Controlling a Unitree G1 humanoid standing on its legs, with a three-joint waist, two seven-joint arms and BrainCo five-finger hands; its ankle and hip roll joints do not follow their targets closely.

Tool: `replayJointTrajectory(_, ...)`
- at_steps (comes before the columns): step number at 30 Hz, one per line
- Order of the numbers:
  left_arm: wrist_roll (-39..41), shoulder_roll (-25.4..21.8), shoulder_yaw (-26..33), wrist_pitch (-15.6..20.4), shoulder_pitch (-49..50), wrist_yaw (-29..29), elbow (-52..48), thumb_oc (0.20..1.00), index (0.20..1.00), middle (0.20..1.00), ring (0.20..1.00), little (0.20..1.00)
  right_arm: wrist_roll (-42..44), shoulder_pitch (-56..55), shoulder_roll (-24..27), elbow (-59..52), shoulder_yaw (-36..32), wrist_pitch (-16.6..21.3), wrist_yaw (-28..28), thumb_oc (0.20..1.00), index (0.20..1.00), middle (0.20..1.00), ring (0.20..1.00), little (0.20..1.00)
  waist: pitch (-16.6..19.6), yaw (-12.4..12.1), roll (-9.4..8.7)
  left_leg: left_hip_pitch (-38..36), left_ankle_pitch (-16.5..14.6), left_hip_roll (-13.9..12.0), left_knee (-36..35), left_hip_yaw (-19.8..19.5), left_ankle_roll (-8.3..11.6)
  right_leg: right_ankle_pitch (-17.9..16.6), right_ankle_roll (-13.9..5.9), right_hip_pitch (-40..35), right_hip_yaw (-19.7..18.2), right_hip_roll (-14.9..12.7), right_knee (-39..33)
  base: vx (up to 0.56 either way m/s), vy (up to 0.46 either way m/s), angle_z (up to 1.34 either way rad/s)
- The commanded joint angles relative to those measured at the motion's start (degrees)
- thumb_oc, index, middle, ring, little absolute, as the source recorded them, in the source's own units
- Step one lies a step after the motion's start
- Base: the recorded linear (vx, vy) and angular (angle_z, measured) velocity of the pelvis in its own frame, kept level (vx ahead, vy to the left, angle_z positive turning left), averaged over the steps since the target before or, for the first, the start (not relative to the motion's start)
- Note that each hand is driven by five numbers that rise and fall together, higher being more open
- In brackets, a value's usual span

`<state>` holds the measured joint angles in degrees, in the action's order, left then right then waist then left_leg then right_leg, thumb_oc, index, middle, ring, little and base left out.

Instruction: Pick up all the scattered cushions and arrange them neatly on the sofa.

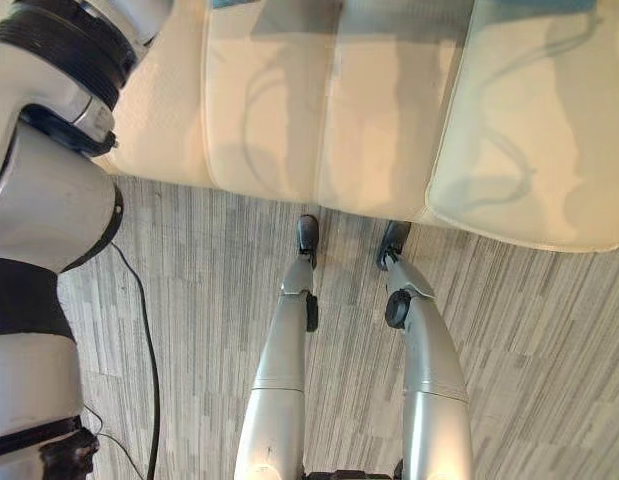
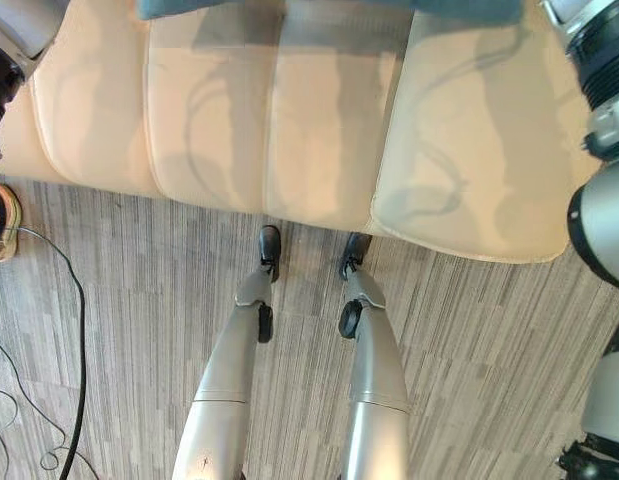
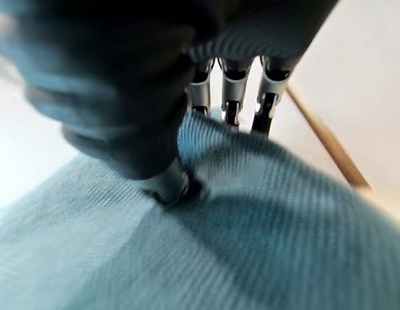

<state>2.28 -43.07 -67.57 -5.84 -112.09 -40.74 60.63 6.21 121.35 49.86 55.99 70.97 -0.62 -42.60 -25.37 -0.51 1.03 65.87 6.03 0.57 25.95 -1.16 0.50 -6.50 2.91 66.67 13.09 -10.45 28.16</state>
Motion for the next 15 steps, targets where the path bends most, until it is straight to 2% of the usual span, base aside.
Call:
replayJointTrajectory(1, -5.8, -3.6, -2.1, -1.9, -7.8, -2.7, 5.9, 1.0, 1.0, 1.0, 1.0, 1.0, -8.0, 9.4, 3.3, 3.8, 5.6, -2.7, -6.3, 1.0, 1.0, 1.0, 1.0, 1.0, 2.0, -0.3, -0.87, -3.0, -9.9, 1.0, 4.8, -1.0, 2.56, 12.9, -8.94, -6.6, -4.3, -0.4, 2.7, 0.02, 0.003, -0.04)
replayJointTrajectory(7, -12.3, -9.7, -3.0, -4.7, -2.8, -1.2, 8.3, 1.0, 1.0, 1.0, 1.0, 1.0, -13.5, 5.3, 6.4, 6.3, 8.3, -5.6, -6.1, 1.0, 1.0, 1.0, 1.0, 1.0, 2.7, 0.4, -1.02, -3.9, -9.8, 0.9, 4.3, -1.2, 2.85, 13.0, -8.52, -6.9, -4.5, 0.3, 2.3, 0.0, 0.0, -0.01)
replayJointTrajectory(8, -12.3, -9.8, -3.0, -4.7, -2.8, -1.2, 8.2, 1.0, 1.0, 1.0, 1.0, 1.0, -13.6, 5.1, 6.4, 6.2, 8.2, -5.7, -6.1, 1.0, 1.0, 1.0, 1.0, 1.0, 2.6, 0.4, -1.08, -4.0, -9.7, 0.9, 4.2, -1.1, 2.86, 12.9, -8.52, -7.1, -4.5, 0.4, 2.2, -0.03, -0.012, -0.04)
replayJointTrajectory(11, -15.0, -14.0, -3.0, -4.9, -0.2, 0.0, 8.0, 1.0, 1.0, 1.0, 1.0, 1.0, -18.7, 1.6, 8.9, 6.1, 9.2, -6.8, -5.4, 1.0, 1.0, 1.0, 1.0, 1.0, 2.8, 1.0, -1.7, -6.5, -9.6, 0.5, 3.1, -1.3, 3.1, 12.9, -8.4, -9.3, -4.6, 0.7, 0.9, -0.02, -0.019, -0.08)
replayJointTrajectory(13, -13.3, -16.0, 1.3, -4.5, 3.1, 0.8, 7.8, 1.0, 1.0, 1.0, 1.0, 1.0, -19.0, -0.2, 11.2, 4.9, 8.1, -6.4, -4.6, 1.0, 1.0, 1.0, 1.0, 1.0, 2.7, 1.1, -1.45, -8.2, -9.4, 0.4, 2.2, -1.3, 3.19, 12.8, -8.31, -10.7, -4.7, 0.9, 0.3, -0.02, -0.013, -0.15)
replayJointTrajectory(15, -8.8, -17.4, 8.6, -3.1, 8.3, 0.6, 4.9, 1.0, 1.0, 1.0, 1.0, 1.0, -17.3, -5.4, 13.6, 2.5, 2.5, -7.1, -5.0, 1.0, 1.0, 1.0, 1.0, 1.0, 1.7, 1.2, -1.15, -10.9, -9.3, 0.1, 0.9, -1.2, 3.29, 12.7, -8.3, -13.3, -4.6, 1.1, -1.0, -0.01, -0.016, -0.07)
